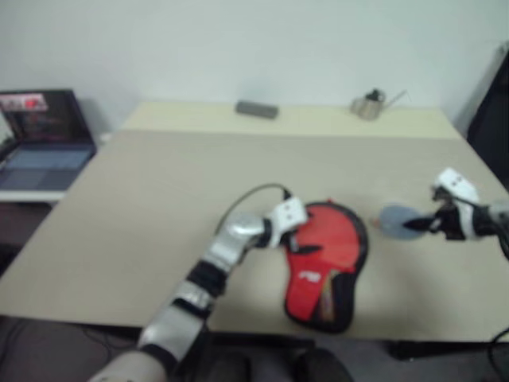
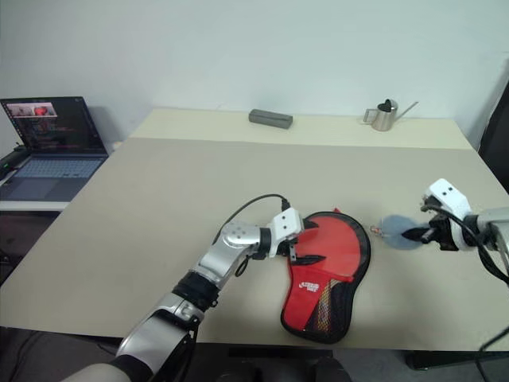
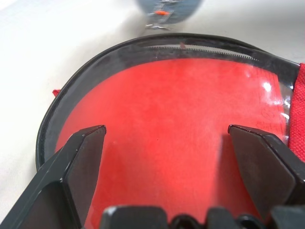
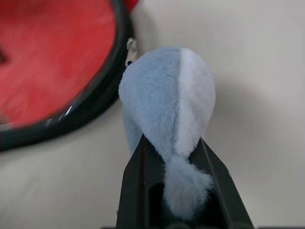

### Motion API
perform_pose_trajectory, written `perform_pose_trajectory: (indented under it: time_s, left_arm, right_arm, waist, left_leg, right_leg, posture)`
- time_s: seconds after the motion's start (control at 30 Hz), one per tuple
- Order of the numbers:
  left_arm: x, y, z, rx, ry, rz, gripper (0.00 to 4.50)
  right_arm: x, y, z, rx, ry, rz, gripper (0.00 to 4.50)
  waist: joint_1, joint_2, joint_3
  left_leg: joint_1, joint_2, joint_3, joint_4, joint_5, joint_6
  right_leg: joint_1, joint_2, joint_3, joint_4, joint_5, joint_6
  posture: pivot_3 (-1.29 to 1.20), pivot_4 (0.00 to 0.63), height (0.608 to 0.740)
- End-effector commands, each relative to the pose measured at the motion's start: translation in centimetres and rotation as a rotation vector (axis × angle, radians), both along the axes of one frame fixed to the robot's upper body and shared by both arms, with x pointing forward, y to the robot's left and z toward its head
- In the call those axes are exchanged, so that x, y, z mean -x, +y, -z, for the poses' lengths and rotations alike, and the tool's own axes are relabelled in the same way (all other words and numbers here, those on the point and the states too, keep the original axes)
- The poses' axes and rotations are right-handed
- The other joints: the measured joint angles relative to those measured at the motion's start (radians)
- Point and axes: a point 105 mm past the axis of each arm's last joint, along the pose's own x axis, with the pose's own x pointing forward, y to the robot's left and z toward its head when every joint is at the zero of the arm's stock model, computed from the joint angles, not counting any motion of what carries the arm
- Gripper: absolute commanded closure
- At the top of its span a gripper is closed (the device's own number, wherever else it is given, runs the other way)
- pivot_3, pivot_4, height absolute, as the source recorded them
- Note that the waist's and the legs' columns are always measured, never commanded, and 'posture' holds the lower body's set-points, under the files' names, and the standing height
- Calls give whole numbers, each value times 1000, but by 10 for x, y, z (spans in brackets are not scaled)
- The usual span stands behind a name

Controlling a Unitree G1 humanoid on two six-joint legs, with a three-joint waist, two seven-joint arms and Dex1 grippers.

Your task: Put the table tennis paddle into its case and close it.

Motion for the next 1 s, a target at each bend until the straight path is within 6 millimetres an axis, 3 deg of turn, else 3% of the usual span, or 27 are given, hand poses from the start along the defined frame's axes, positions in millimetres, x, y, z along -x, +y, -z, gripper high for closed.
perform_pose_trajectory:
  time_s: [0.03, 0.33, 0.67, 1.0]
  left_arm:
    - [6, 11, 36, -108, 88, -17, 0]
    - [6, 7, 36, -105, 87, -9, 0]
    - [6, 2, 35, -100, 84, 1, 0]
    - [6, 0, 34, -98, 82, 7, 0]
  right_arm:
    - [14, 4, -23, -6, -44, -47, 4473]
    - [67, 25, -16, -18, 56, -196, 4475]
    - [131, 57, 13, 14, 209, -419, 4475]
    - [177, 80, 24, 3, 293, -591, 4484]
  waist:
    - [3, 0, 0]
    - [19, 1, -1]
    - [21, 0, -1]
    - [35, -1, -1]
  left_leg:
    - [0, 0, 0, 0, 0, 0]
    - [1, 0, 0, 0, 0, 0]
    - [1, 0, 0, 0, 0, 0]
    - [0, -1, -3, 0, 0, 0]
  right_leg:
    - [0, 0, 0, 0, 0, 0]
    - [2, 1, -1, -1, -1, 1]
    - [3, 1, -1, -2, -4, 6]
    - [5, 1, -2, -5, -4, 8]
  posture:
    - [0, 150, 740]
    - [0, 150, 740]
    - [0, 150, 740]
    - [0, 150, 740]
